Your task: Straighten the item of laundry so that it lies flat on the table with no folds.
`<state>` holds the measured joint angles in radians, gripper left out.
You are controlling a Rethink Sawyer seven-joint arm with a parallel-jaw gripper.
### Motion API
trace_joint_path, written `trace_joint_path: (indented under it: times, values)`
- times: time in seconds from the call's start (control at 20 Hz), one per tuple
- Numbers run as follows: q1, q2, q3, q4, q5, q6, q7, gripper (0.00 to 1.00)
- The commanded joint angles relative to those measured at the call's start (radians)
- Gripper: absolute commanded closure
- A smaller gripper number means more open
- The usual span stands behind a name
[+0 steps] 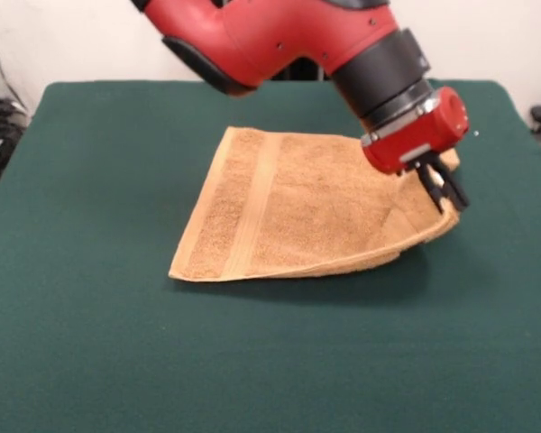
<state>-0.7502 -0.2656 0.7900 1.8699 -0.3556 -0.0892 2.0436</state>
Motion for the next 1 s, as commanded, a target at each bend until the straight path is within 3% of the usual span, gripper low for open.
trace_joint_path:
  times: [0.05,0.35,0.95,1.0]
  values:
    - [0.085,-0.117,-0.061,0.051,0.080,-0.066,0.208,1.00]
    - [0.079,-0.062,-0.038,-0.024,0.000,-0.148,0.141,1.00]
    - [0.074,-0.081,-0.039,-0.015,0.017,-0.133,0.134,1.00]
    - [0.073,-0.078,-0.038,-0.015,0.016,-0.135,0.135,0.00]
